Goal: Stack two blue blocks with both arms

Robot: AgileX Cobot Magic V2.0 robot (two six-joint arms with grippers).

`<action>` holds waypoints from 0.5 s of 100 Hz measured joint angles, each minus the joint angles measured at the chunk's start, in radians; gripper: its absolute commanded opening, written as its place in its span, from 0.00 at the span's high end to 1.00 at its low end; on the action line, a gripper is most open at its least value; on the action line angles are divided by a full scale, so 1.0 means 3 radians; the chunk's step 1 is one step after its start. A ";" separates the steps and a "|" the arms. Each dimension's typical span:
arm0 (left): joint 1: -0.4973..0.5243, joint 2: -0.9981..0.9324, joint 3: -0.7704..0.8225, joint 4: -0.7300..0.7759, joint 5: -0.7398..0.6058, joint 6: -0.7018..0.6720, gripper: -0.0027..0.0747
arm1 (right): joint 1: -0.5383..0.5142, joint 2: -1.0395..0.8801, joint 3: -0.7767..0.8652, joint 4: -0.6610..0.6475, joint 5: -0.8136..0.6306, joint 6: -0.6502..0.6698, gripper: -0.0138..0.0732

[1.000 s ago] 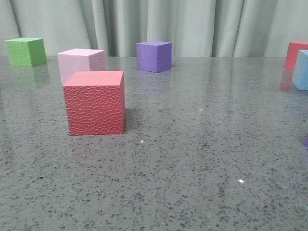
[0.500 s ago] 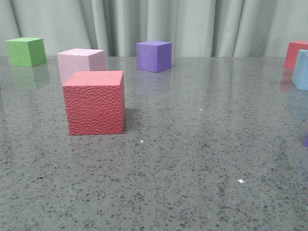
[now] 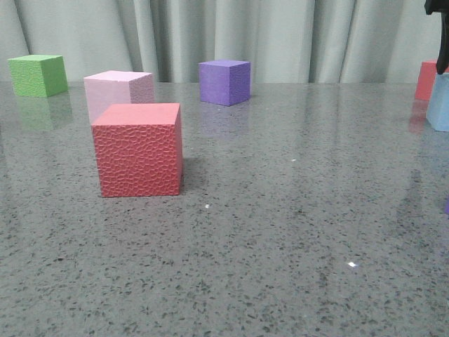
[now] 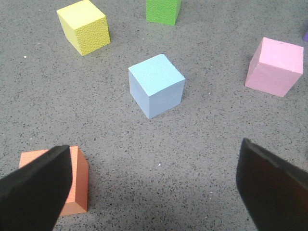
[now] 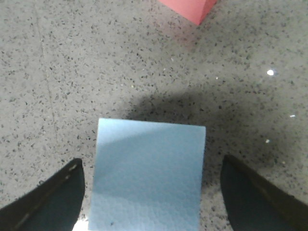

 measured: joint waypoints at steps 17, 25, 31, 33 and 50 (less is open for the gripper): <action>0.0000 0.0000 0.0000 0.0000 0.0000 0.0000 0.11 | 0.0000 0.0095 0.0000 0.0000 -0.0052 0.0000 0.17; 0.0000 0.0000 0.0000 0.0000 0.0000 0.0000 0.11 | 0.0000 0.0150 0.0000 0.0000 -0.0058 0.0000 0.17; 0.0000 0.0000 0.0000 0.0000 0.0000 0.0000 0.11 | 0.0000 0.0207 0.0000 0.0000 -0.0059 0.0000 0.17; 0.0000 0.0000 0.0000 0.0000 0.0000 0.0000 0.11 | 0.0000 0.0226 0.0000 0.0000 -0.0065 0.0000 0.17; 0.0000 0.0000 0.0000 0.0000 0.0000 0.0000 0.11 | 0.0000 0.0324 0.0000 0.0000 -0.0065 0.0006 0.18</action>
